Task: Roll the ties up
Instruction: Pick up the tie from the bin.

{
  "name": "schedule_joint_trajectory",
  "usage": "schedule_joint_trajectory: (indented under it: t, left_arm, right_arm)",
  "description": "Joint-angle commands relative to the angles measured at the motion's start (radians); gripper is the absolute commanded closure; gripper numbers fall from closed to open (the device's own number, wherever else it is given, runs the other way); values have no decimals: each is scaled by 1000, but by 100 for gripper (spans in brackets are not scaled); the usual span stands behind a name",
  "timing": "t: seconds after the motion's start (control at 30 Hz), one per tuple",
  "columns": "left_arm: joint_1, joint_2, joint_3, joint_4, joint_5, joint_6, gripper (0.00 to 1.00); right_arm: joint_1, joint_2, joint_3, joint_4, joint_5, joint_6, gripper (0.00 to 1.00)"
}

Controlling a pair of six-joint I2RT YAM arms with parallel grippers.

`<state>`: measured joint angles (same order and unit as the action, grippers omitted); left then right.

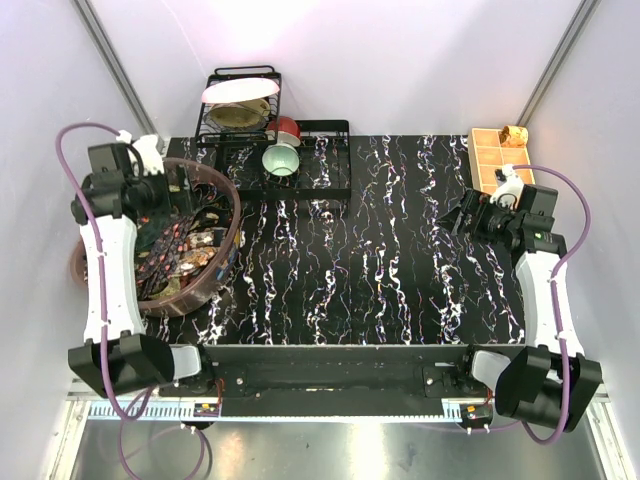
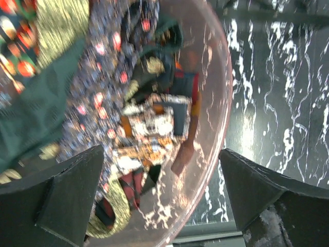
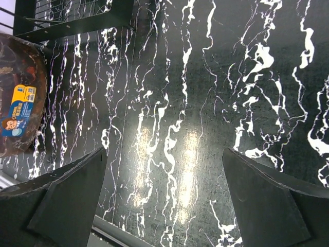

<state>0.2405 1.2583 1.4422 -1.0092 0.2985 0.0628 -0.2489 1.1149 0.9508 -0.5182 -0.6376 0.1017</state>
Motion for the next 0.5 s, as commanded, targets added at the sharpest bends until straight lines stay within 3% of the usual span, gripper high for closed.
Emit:
schedule_joint_trajectory:
  t: [0.0,0.47]
  left_arm:
    - [31,82,148,-2,79,46,1]
    - [180,524,516,-43,237,275,1]
  right_arm:
    - [-3,22,43,27,-42,-8,0]
    - [-3,91,60,7,-100,-28,0]
